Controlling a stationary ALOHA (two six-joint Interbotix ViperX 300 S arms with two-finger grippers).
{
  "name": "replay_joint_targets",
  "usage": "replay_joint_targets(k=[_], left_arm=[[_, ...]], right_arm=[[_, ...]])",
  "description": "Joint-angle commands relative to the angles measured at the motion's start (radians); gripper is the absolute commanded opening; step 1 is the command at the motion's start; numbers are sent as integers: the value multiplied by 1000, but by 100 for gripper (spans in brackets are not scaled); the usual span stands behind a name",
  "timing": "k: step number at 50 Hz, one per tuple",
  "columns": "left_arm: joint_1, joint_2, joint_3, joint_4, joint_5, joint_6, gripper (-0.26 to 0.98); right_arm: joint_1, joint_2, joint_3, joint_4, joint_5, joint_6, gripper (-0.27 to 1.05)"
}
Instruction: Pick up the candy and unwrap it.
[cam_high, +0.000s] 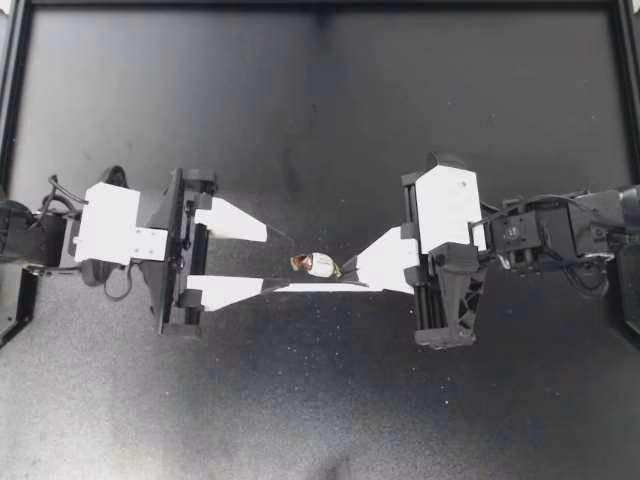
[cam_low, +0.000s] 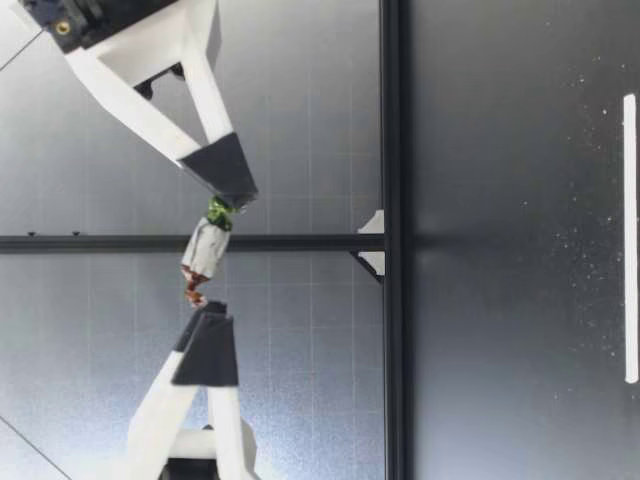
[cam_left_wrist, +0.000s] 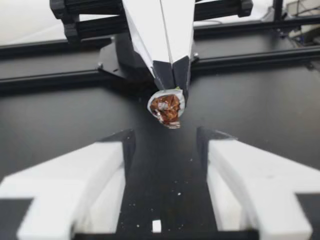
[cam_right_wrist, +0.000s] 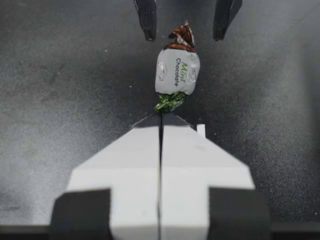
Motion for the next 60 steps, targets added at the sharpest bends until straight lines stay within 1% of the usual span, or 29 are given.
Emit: replay_joint_targets(k=[1, 32, 45, 49, 52, 56, 60], left_arm=[[-2, -9, -21, 0, -11, -2, 43], [-2, -5, -18, 0, -9, -14, 42], [-2, 6, -28, 0, -6, -15, 40], [-2, 6, -28, -2, -6, -15, 31], [-2, 5, -28, -2, -6, -15, 19], [-3, 0, -23, 0, -12, -14, 0], [-2, -5, -20, -2, -12, -15, -13]], right_arm=[[5, -3, -15, -2, -11, 0, -23], [-3, 26, -41, -2, -11, 2, -23], [-3, 29, -44, -2, -12, 3, -23], [-3, 31, -44, -2, -12, 3, -23], [-3, 29, -43, -2, -12, 3, -23], [-3, 29, -43, -2, -12, 3, -23], [-3, 31, -40, -2, -11, 3, -23]])
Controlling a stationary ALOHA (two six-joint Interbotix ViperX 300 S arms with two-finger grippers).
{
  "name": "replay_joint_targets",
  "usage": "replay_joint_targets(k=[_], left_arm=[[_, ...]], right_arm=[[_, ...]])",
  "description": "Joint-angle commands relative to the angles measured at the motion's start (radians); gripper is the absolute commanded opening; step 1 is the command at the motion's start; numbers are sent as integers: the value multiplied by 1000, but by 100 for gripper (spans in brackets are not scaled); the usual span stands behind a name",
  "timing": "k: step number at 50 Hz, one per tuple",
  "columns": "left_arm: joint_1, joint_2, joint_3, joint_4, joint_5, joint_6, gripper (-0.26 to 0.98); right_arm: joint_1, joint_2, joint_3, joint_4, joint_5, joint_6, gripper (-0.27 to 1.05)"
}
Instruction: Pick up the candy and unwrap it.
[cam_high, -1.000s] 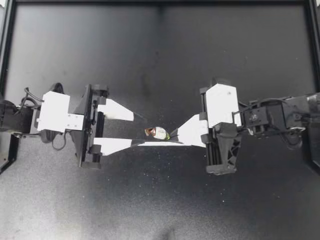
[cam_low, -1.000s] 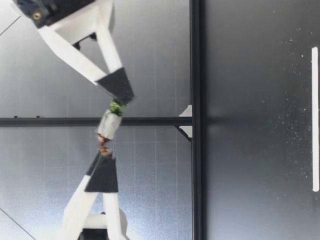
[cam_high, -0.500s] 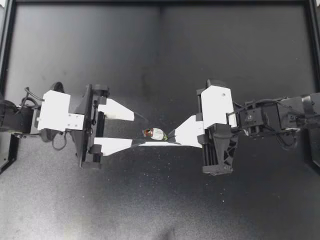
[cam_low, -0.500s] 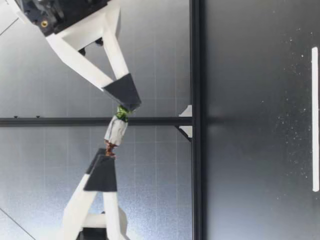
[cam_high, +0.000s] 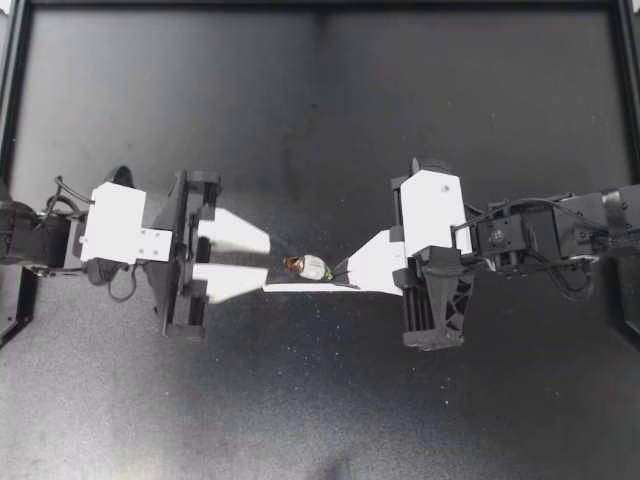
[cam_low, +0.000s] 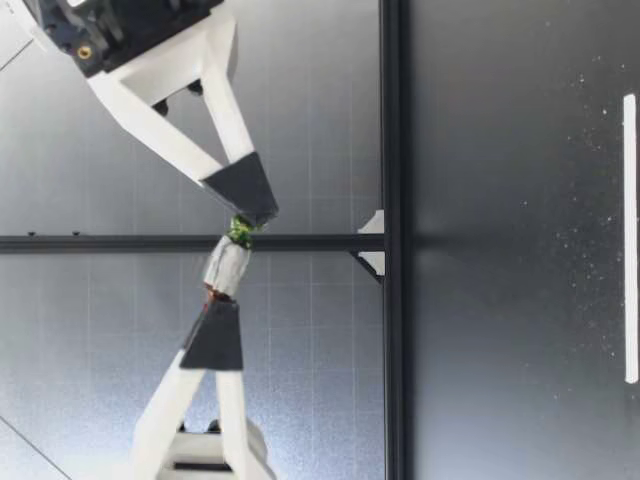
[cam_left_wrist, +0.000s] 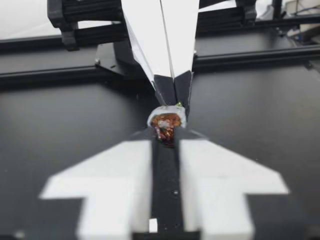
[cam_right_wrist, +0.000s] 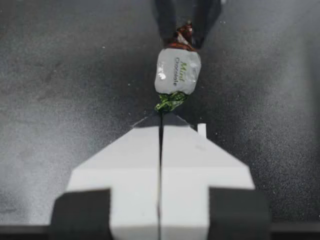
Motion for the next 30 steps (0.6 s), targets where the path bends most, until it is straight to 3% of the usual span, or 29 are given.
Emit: replay_joint_targets(k=[1, 6, 30], left_arm=[[-2, -18, -12, 0, -11, 0, -15], [0, -21, -8, 0, -11, 0, -20], [-2, -54, 31, 0, -5, -14, -20]], right_arm=[[-2, -9, -20, -2, -9, 3, -23], [-2, -9, -18, -2, -9, 3, -23], [-2, -55, 26, -2, -11, 5, -23]])
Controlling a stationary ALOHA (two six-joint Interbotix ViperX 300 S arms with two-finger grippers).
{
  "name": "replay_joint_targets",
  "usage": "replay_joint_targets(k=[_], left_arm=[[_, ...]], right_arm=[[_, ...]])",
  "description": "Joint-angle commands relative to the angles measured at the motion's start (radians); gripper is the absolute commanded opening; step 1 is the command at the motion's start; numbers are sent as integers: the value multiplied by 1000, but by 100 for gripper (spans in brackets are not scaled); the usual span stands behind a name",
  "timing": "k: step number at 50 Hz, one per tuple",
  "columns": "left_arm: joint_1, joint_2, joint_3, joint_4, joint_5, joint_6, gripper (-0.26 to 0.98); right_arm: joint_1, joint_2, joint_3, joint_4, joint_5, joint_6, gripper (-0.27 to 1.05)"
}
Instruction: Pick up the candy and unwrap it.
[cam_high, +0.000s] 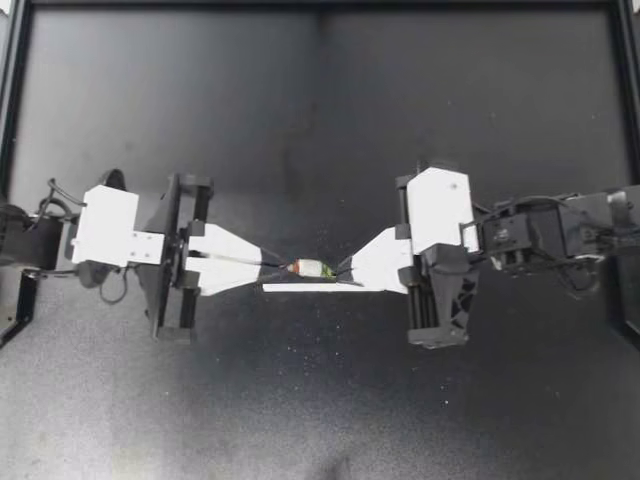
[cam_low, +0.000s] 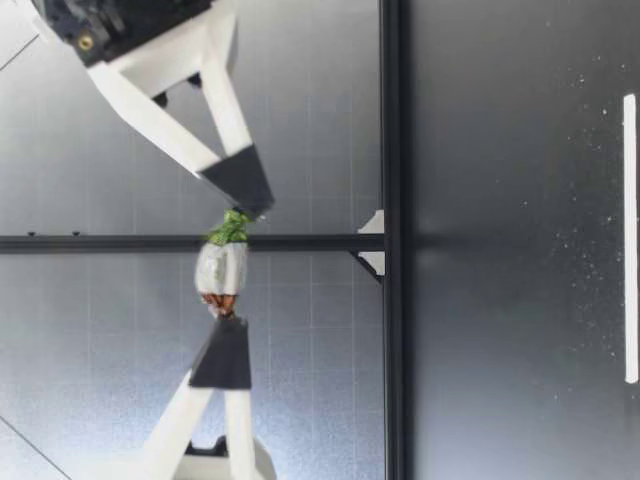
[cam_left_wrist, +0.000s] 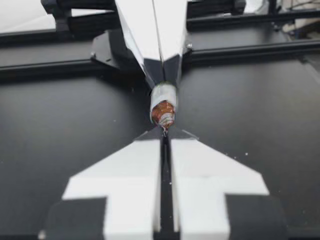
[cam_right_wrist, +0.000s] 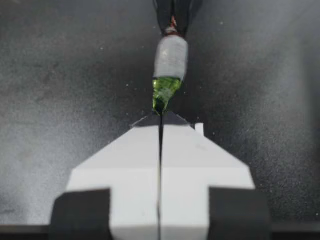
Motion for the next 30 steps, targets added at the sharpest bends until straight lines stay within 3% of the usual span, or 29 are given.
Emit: replay_joint_targets(k=[1, 30], left_arm=[[3, -29, -5, -3, -5, -2, -20], [2, -38, 14, -3, 0, -25, -20]], right_arm=[[-2, -31, -3, 0, -2, 2, -23], [-17, -40, 12, 0, -2, -2, -23]])
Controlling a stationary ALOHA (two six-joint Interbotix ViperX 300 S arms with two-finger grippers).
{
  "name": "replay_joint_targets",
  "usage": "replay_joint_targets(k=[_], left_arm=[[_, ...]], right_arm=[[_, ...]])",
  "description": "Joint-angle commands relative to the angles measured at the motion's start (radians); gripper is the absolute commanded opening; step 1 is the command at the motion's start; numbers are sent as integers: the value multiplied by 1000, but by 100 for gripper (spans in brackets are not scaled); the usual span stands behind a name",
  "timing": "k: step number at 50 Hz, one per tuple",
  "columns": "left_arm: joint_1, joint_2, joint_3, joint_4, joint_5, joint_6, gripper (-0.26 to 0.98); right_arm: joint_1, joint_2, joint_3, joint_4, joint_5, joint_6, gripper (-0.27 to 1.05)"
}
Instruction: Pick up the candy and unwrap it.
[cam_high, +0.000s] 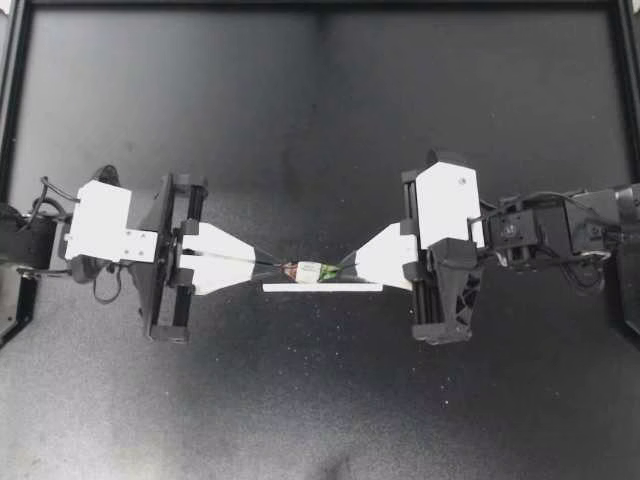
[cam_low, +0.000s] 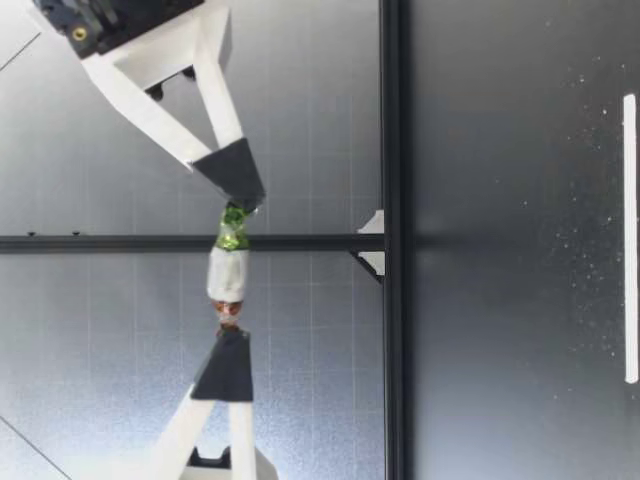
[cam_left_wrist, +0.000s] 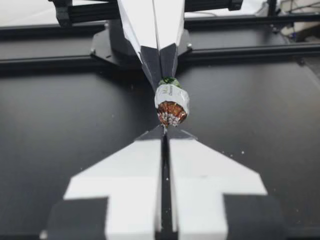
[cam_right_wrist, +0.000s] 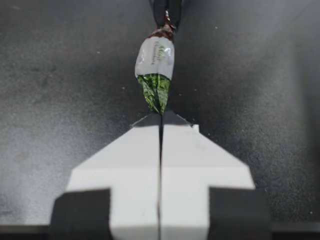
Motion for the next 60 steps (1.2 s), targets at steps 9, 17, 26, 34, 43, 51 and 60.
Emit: replay_joint_targets(k=[9, 17, 26, 34, 43, 51, 60], left_arm=[[-2, -26, 2, 2, -3, 2, -20], [-2, -18, -6, 2, -2, 0, -20], [0, 20, -44, 0, 0, 3, -20], [-2, 46, -67, 2, 0, 2, -20], [-2, 25, -48, -3, 0, -3, -20], [-2, 2, -23, -20, 0, -9, -20], [-2, 2, -14, -61, 0, -37, -20]], right_arm=[[-14, -34, 9, 0, 3, -2, -23], [-15, -32, -3, 0, -20, -8, -23], [-15, 8, -41, 0, -48, -17, -23], [-15, 32, -60, 0, -48, -28, -23], [-15, 8, -40, -2, -43, -18, -23], [-15, -28, -6, 3, -44, -5, -23], [-15, -37, 6, 3, -48, 6, -23]])
